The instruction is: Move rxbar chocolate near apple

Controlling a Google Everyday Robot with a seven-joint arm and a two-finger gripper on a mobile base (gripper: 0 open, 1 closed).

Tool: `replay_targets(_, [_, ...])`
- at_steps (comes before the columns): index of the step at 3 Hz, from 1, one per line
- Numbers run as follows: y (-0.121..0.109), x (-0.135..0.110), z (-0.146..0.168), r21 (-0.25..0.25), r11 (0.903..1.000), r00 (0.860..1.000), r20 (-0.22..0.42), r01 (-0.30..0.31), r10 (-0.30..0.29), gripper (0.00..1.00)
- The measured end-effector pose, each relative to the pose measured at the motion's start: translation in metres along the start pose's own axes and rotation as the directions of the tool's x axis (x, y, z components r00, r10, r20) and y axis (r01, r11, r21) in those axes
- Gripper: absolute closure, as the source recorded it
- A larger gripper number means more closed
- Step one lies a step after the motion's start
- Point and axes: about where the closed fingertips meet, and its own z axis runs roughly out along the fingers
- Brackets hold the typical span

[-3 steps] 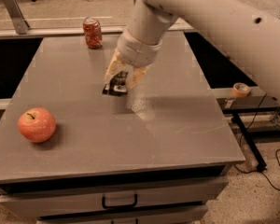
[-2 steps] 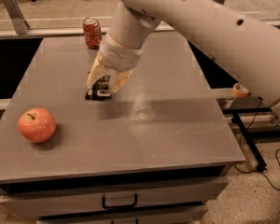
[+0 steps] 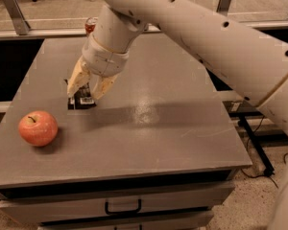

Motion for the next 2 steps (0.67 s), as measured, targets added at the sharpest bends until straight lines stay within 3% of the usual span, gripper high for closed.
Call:
replay_targets(1, [-0.0145,-0.0019,0.0121,0.085,0.9934,0.995,0.061,0.077,-0.082,0.59])
replay_targets(2, [-0.0202,-0.0011,0.0200,0.142,0.9842,0.989,0.087,0.106,-0.119,0.35])
